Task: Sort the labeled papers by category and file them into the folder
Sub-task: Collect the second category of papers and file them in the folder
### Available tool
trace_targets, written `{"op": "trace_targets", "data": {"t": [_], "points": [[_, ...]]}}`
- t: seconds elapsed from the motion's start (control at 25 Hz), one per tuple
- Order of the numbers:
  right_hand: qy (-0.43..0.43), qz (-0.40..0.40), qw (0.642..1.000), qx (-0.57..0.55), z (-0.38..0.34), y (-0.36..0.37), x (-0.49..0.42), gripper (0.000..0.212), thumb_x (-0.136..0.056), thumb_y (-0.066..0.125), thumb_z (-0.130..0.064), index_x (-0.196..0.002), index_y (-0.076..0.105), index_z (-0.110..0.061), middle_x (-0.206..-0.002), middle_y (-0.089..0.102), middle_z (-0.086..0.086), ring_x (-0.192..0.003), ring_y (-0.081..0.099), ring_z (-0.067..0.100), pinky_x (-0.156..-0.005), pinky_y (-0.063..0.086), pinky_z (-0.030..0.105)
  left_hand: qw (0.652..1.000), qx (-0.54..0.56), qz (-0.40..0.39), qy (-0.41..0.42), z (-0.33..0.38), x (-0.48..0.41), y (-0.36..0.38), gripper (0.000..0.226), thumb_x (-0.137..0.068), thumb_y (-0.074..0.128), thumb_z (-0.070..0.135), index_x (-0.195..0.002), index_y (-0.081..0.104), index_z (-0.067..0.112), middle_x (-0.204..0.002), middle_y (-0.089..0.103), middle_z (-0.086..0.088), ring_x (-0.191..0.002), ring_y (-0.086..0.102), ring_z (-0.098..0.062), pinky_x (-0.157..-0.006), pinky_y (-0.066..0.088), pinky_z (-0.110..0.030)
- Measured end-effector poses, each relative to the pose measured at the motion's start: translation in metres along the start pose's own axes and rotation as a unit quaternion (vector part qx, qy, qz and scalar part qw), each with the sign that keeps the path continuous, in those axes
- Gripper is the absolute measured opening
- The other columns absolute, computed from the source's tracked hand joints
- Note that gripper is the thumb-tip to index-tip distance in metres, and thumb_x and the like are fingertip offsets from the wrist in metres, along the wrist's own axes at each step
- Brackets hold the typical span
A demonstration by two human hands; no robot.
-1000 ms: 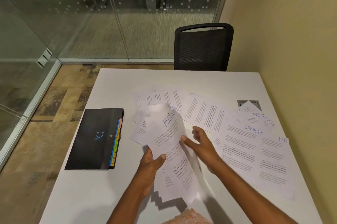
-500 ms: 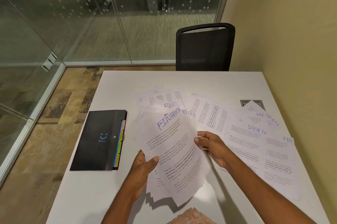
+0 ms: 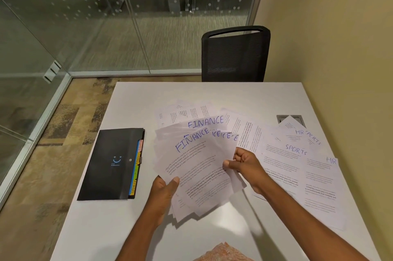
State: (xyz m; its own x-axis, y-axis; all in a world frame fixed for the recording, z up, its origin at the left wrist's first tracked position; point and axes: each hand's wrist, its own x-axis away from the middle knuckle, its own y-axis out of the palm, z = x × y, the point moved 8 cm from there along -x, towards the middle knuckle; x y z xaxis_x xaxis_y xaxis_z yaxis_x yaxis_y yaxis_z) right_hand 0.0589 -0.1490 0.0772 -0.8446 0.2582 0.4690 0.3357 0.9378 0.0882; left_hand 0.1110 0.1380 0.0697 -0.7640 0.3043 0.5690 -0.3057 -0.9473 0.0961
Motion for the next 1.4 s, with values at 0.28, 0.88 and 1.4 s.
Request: {"op": "trace_targets", "data": {"t": [0.28,0.88,1.4], "points": [[-0.012,0.043,0.998,0.033,-0.005,-0.001,-0.003,0.036,-0.095,0.072,0.008,-0.121,0.076,-0.016,-0.110,0.083,0.004,-0.105,0.080,0.027,-0.091,0.064,0.038,0.999,-0.007,0.038,0.011,0.007,-0.017,0.006,0.033,-0.105,0.065,0.018,-0.127,0.058,0.042,-0.119,0.073,0.005,-0.110,0.069,-0.017,-0.070,0.061,-0.028],[0.006,0.074,0.996,0.056,0.001,-0.005,-0.007,0.030,-0.096,0.071,0.007,-0.116,0.074,-0.014,-0.107,0.083,0.001,-0.101,0.080,0.021,-0.085,0.065,0.036,0.999,0.000,0.041,0.033,0.006,-0.037,0.018,0.033,-0.098,0.075,0.021,-0.129,0.066,0.030,-0.112,0.079,-0.002,-0.106,0.073,-0.025,-0.075,0.063,-0.034],[-0.052,0.125,0.990,0.027,-0.005,-0.012,0.003,0.034,-0.087,0.075,0.012,-0.108,0.070,-0.014,-0.100,0.078,0.002,-0.088,0.073,0.011,-0.072,0.060,0.028,0.996,0.019,0.049,0.069,0.009,-0.030,0.031,0.032,-0.099,0.073,0.016,-0.127,0.069,0.030,-0.112,0.080,0.003,-0.105,0.073,-0.018,-0.076,0.062,-0.030]]}}
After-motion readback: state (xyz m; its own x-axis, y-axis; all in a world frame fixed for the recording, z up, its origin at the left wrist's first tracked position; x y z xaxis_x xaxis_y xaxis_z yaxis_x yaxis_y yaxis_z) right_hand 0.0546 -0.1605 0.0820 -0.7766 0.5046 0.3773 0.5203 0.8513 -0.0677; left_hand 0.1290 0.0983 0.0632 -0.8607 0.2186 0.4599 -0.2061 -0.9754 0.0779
